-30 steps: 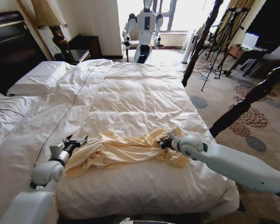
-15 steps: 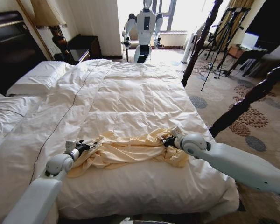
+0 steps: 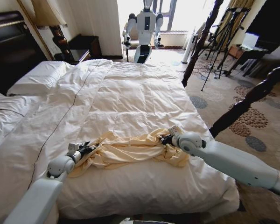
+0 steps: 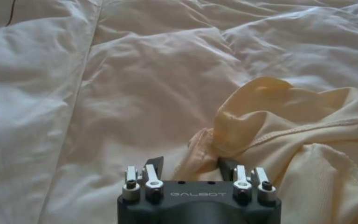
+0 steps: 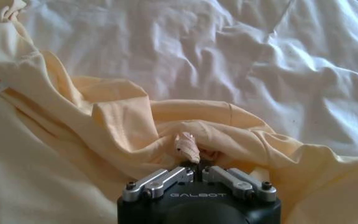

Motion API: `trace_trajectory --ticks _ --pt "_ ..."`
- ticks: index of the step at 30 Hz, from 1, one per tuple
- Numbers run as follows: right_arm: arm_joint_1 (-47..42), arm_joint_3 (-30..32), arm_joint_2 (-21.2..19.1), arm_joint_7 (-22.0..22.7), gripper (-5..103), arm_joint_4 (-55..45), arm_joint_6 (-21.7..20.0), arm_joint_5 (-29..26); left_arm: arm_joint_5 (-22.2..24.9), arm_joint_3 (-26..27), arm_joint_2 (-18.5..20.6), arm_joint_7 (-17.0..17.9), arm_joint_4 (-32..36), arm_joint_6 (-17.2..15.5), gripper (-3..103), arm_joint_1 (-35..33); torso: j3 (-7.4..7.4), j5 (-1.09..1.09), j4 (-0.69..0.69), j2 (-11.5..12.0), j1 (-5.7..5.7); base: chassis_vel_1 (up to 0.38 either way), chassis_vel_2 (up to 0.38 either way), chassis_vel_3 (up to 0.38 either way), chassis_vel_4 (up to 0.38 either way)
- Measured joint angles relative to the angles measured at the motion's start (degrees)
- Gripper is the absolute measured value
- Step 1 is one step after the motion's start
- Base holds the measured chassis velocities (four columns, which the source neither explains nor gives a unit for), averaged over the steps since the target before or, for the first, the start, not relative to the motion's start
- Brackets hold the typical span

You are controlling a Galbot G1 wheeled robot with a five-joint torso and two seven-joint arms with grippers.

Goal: Pick up the clothes from the bed and hang them on the clothes hanger.

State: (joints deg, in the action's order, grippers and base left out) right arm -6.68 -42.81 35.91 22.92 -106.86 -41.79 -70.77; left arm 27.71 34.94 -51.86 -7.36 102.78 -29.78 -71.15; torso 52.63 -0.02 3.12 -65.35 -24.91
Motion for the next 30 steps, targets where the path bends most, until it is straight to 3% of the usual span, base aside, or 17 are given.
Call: trace_trajectory --ticks 10,12,13,20,30 --pt "-0.58 0.47 -0.18 1.29 0 -2.01 0.08 0.09 0.34 1.68 0.37 -1.5 2.23 2.22 34 -0.61 0.0 -0.01 0.0 0.0 0.0 0.0 0.0 0.0 0.0" --pt "-0.6 0.47 -0.19 1.47 0 -2.19 0.22 0.23 0.52 1.89 0.43 -1.52 2.43 2.4 34 -0.65 0.0 -0.01 0.0 0.0 0.0 0.0 0.0 0.0 0.0" --pt "-0.6 0.5 -0.12 1.88 0 -2.5 0.69 0.67 1.12 2.36 0.55 -1.61 2.91 2.78 26 -0.74 0.0 0.0 0.0 0.0 0.0 0.0 0.0 0.0 0.0" --pt "-0.32 2.39 0.33 3.45 0 -3.13 2.23 1.16 2.65 3.87 0.83 -1.04 4.64 3.77 6 -1.24 0.0 -0.01 0.0 0.0 0.0 0.0 0.0 0.0 0.0" --pt "2.86 11.51 1.21 5.76 0 -4.96 4.73 1.19 9.59 9.79 2.26 2.01 11.52 3.34 0 -0.95 0.0 0.0 -0.01 0.0 0.0 0.0 0.0 0.0 0.0"
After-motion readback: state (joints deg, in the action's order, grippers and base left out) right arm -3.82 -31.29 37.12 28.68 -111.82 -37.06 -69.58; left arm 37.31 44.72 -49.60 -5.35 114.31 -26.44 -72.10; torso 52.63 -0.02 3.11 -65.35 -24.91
